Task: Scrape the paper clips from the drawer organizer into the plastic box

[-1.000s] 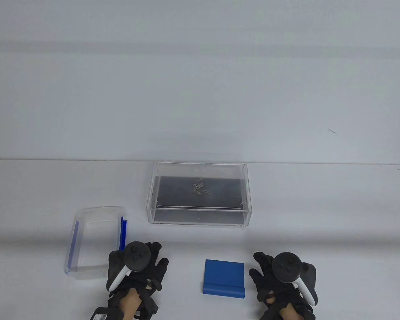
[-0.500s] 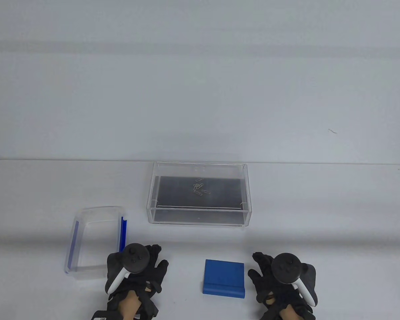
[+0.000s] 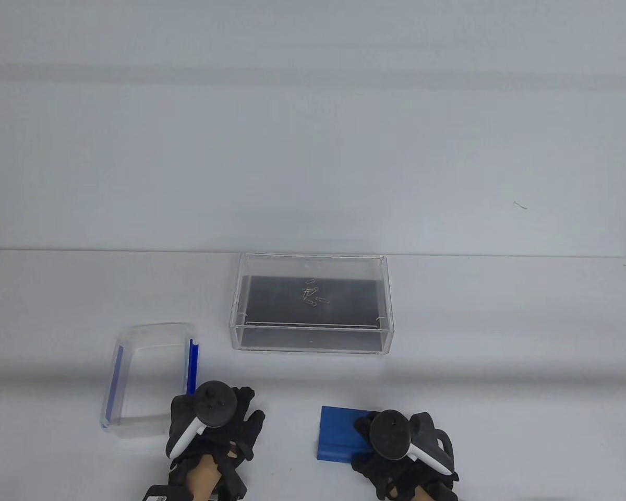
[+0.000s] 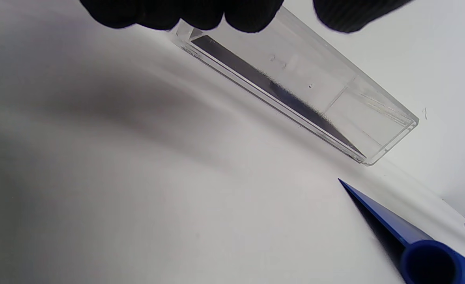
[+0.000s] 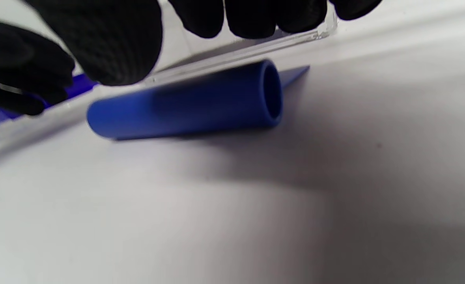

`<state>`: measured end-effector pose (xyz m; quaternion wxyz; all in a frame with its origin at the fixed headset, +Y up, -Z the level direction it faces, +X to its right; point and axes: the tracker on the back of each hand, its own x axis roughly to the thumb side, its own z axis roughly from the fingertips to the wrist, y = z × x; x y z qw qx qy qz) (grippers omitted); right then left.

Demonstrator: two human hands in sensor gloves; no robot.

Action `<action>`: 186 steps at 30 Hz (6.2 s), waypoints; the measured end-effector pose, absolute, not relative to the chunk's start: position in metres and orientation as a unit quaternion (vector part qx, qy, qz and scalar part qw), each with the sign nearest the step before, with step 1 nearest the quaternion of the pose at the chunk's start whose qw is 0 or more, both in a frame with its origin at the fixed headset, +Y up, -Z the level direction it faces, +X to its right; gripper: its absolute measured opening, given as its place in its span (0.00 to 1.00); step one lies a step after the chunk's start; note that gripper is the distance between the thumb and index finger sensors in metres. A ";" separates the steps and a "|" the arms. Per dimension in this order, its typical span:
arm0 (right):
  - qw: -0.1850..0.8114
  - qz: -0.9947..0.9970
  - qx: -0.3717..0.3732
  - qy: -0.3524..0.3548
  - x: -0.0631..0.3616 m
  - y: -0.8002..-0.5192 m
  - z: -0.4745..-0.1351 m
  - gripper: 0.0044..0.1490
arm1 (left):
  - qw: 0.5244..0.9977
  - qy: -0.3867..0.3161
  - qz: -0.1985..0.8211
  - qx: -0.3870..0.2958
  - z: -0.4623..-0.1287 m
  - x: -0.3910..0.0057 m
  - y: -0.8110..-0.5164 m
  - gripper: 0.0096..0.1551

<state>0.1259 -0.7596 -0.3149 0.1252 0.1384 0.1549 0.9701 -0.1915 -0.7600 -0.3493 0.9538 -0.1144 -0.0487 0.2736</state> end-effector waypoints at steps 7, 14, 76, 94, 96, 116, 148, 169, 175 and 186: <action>0.055 0.974 0.134 0.173 0.119 -0.772 -0.315 0.48 | 0.953 -0.048 0.273 -0.120 -0.348 -0.191 -0.760 0.40; 0.056 0.977 0.120 0.166 0.113 -0.777 -0.316 0.42 | 0.954 -0.049 0.265 -0.134 -0.348 -0.189 -0.762 0.41; 0.368 0.921 -0.126 0.002 0.080 -0.659 -0.522 0.48 | 0.942 -0.053 0.309 -0.119 -0.347 -0.197 -0.751 0.40; 0.365 0.919 -0.144 0.033 0.065 -0.687 -0.533 0.48 | 0.943 -0.062 0.303 -0.122 -0.350 -0.193 -0.750 0.40; 0.363 0.919 -0.153 0.027 0.074 -0.686 -0.533 0.48 | 0.943 -0.062 0.302 -0.123 -0.350 -0.192 -0.750 0.40; 0.282 0.955 -0.063 -0.074 0.087 -0.635 -0.526 0.42 | 0.944 -0.059 0.301 -0.123 -0.350 -0.193 -0.749 0.40; 0.193 0.976 0.098 0.019 0.071 -0.662 -0.474 0.41 | 0.946 -0.070 0.288 -0.133 -0.350 -0.185 -0.750 0.40; 0.452 0.883 -0.096 -0.081 0.171 -0.678 -0.358 0.44 | 0.943 -0.110 0.298 -0.104 -0.346 -0.171 -0.744 0.39; 0.495 0.855 -0.149 -0.039 0.195 -0.708 -0.329 0.45 | 0.943 -0.122 0.300 -0.078 -0.347 -0.171 -0.739 0.38; 0.561 0.812 -0.161 -0.004 0.212 -0.737 -0.315 0.43 | 0.942 -0.063 0.330 0.023 -0.350 -0.232 -0.706 0.38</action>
